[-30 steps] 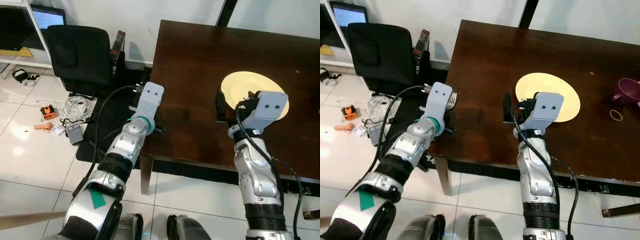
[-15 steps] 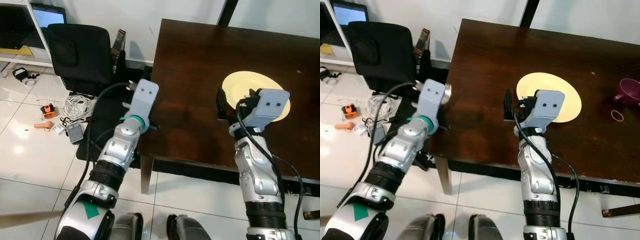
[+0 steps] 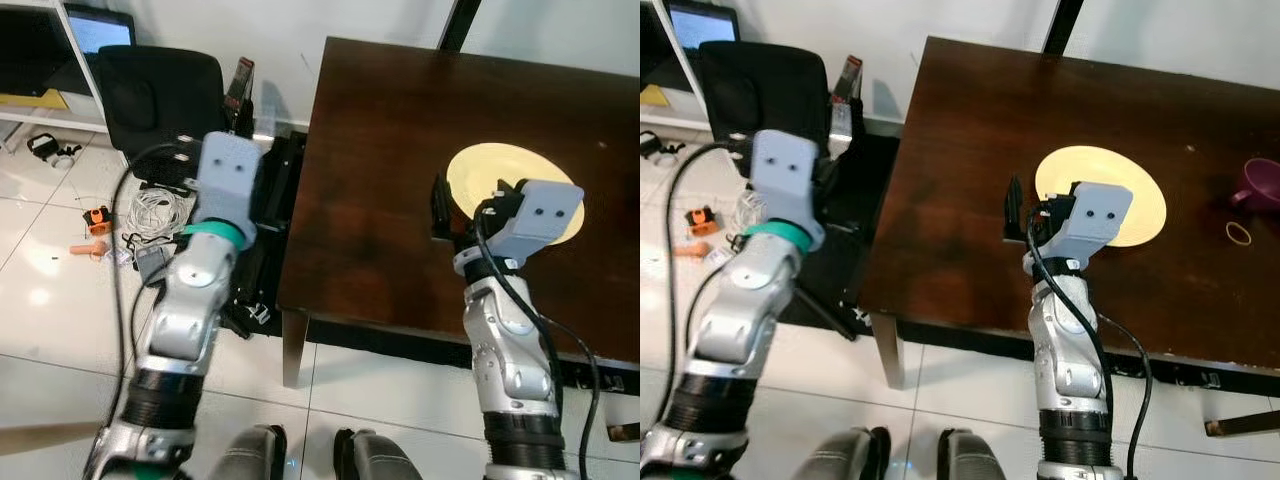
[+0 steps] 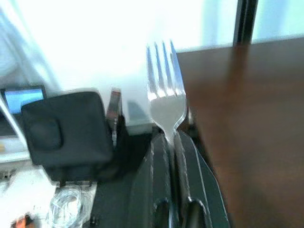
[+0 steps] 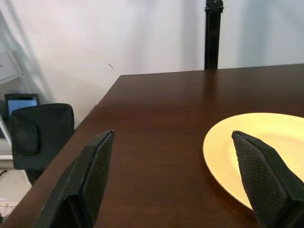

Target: Setting the table

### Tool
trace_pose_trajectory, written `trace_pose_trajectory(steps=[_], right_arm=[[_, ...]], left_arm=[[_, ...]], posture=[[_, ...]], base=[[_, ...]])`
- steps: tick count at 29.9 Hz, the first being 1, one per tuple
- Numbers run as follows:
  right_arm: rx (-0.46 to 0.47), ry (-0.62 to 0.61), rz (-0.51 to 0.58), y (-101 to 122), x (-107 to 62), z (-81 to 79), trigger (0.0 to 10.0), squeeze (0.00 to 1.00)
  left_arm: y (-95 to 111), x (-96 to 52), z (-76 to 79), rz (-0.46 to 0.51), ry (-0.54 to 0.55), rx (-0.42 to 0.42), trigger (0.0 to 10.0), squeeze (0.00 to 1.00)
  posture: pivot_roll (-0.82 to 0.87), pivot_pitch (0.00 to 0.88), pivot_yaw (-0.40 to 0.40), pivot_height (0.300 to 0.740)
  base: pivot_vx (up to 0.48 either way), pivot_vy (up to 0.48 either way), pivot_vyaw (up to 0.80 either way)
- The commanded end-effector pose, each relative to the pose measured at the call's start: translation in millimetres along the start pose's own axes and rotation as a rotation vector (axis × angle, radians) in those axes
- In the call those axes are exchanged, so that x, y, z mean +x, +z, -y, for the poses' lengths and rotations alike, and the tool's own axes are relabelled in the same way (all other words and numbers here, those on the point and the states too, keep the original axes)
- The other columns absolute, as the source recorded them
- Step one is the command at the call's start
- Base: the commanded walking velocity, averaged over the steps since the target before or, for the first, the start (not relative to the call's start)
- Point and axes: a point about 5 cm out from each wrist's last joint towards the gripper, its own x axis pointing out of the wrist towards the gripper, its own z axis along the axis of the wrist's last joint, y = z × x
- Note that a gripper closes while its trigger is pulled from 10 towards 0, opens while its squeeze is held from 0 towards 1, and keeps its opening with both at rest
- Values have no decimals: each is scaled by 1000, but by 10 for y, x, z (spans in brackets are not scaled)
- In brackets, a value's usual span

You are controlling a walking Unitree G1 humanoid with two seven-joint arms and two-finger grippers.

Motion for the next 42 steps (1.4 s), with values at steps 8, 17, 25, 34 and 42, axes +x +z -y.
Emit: trace_pose_trajectory(steps=[8,17,25,34,42], right_arm=[[12,-13,-32,-50,-29,27,10000,0],[36,-36,-56,-82,-30,39,10000,0],[44,-41,-65,-97,-11,27,10000,0],[47,-39,-68,-104,2,25,10000,0],[46,-32,-71,-108,19,21,10000,0]], left_arm=[[-163,-56,28,-49,16,-36,10000,0],[-139,17,-24,-51,32,-54,10000,0],[-124,38,0,-42,26,-58,10000,0],[-126,33,23,-38,18,-49,10000,0],[-139,43,20,-40,18,-40,10000,0]], posture=[[22,48,15,740],[26,39,25,740],[35,32,29,740],[32,29,24,740],[23,21,21,740]], base=[[0,0,0],[0,0,0],[0,0,0],[-346,0,0],[-385,0,0]])
